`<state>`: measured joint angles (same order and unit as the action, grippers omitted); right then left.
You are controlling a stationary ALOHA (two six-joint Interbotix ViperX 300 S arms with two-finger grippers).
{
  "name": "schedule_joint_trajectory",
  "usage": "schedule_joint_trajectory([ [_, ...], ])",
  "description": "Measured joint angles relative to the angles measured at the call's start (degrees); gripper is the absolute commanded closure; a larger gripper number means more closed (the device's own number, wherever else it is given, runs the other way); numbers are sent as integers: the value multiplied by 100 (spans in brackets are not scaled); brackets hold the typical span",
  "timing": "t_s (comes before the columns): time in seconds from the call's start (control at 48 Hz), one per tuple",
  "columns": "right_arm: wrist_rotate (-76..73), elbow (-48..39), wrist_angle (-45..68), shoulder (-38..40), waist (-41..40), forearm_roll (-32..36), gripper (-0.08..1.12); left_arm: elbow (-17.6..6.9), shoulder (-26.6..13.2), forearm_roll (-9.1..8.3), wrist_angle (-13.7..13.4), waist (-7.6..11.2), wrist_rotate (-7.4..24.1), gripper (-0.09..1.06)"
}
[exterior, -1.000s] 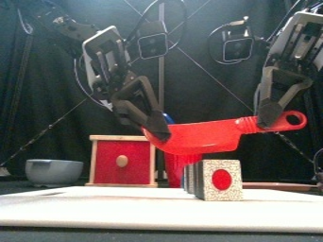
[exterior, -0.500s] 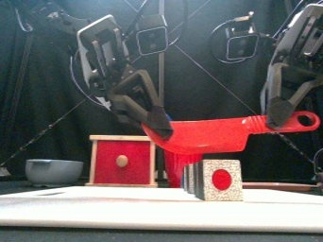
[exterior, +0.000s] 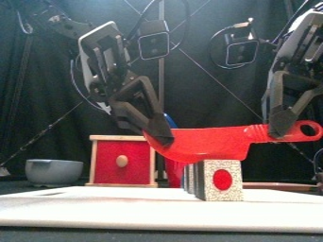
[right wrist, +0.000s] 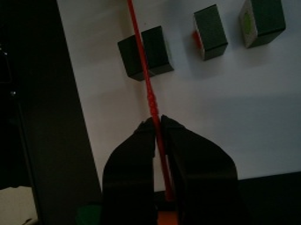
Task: Place sushi on board then cut the sushi with the knife then place the pieces on the plate
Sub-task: Cut the sushi into 4 pieces
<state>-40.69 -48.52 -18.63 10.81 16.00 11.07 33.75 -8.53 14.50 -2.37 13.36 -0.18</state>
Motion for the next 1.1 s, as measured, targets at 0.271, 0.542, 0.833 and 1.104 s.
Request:
schedule_joint_trajectory([
  [0.271, 0, 9, 0, -211, -9, 0, 65, -35, -211, 0, 9, -9, 0, 56],
  [0.542, 0, 35, 9, -413, 0, -79, 65, -44, -334, 62, 18, 0, 0, 56],
  [0.833, 0, 88, 132, -694, 158, -299, 65, -35, -422, 281, 18, 44, 0, 56],
  [1.104, 0, 167, 141, -703, 369, -536, 65, -62, -413, 475, 18, 246, 0, 56],
])
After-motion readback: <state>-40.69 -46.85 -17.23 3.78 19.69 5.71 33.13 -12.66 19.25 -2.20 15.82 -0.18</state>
